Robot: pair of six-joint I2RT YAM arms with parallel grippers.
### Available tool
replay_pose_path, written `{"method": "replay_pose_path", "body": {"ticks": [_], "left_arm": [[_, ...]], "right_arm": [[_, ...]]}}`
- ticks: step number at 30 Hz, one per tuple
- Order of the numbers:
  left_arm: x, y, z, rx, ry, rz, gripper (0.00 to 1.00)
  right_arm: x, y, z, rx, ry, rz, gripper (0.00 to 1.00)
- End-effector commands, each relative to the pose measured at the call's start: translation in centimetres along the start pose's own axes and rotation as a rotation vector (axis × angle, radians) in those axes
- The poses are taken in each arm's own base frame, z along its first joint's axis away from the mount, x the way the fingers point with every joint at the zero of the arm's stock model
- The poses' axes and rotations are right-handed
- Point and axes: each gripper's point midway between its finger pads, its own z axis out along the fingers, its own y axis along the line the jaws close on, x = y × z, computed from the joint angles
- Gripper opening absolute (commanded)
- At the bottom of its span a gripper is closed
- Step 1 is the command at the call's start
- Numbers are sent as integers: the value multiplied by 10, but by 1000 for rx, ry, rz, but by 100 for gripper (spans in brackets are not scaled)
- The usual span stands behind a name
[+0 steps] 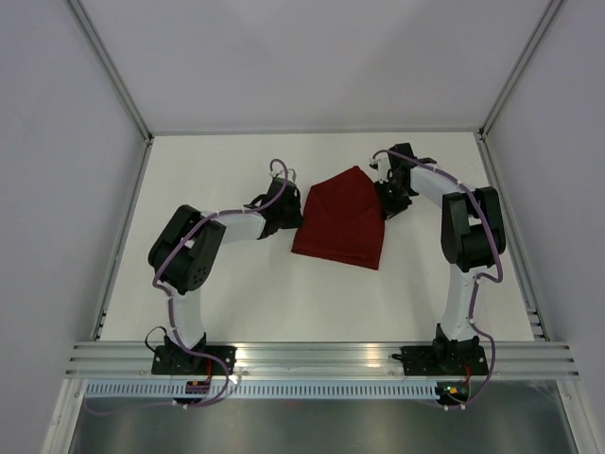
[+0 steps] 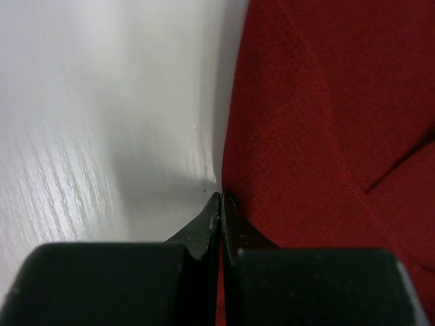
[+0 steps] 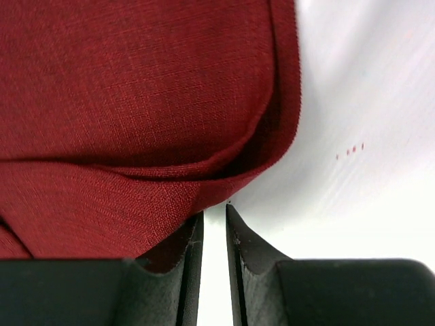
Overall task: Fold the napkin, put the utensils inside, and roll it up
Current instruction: Fold the napkin, then roll the napkin with the utensil
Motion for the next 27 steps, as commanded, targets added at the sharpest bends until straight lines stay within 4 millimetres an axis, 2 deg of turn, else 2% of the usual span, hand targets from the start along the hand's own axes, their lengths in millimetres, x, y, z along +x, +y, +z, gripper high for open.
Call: {"method": "replay_pose_path", "body": {"ticks": [1, 2, 4, 5, 8, 9, 11, 13, 14, 15, 17, 18, 19, 20, 21, 23, 24, 27], "left_arm": [[26, 9, -9, -47, 25, -68, 2], [36, 12, -12, -57, 35, -68, 2], [34, 12, -19, -58, 8, -85, 2], [42, 17, -23, -67, 16, -86, 2], [42, 20, -32, -68, 1, -81, 2], [41, 22, -34, -73, -2, -74, 6], [34, 21, -43, -72, -28, -62, 12], [23, 19, -54, -65, -63, -58, 19], [18, 18, -58, -59, -78, -51, 25], [14, 17, -63, -54, -93, -49, 28], [1, 15, -80, -50, -135, -33, 34], [-3, 15, -86, -54, -149, -30, 36], [-7, 17, -94, -60, -167, -30, 37], [-20, 12, -107, -41, -205, -24, 38], [-22, 12, -114, -41, -208, -15, 39], [-35, 5, -129, -17, -240, 5, 40], [-38, 3, -134, -11, -245, 7, 40], [-57, -7, -153, 27, -302, -3, 43]], "right_arm": [[-3, 1, 8, 29, 32, 6, 25], [-7, 1, 8, 27, 24, 7, 25], [-8, 4, 8, 21, 22, 9, 25], [-10, 5, 7, 18, 19, 7, 25], [-11, 7, 3, 16, 14, 14, 26], [-13, 6, -1, 31, 4, 13, 27], [-11, 4, -6, 40, -1, 23, 34], [-16, 1, -19, 43, -34, 36, 39], [-15, 1, -23, 44, -45, 40, 43], [-21, -1, -39, 53, -89, 40, 46], [-20, -7, -52, 62, -122, 41, 49], [-27, -9, -69, 74, -173, 32, 50], [-27, -15, -78, 83, -191, 28, 50], [-25, -13, -83, 70, -201, 7, 50], [-30, -13, -100, 73, -247, -53, 50], [-27, -3, -110, 35, -282, -119, 53], [-31, -2, -121, 40, -320, -176, 53], [-27, 22, -127, -37, -355, -297, 55]]}}
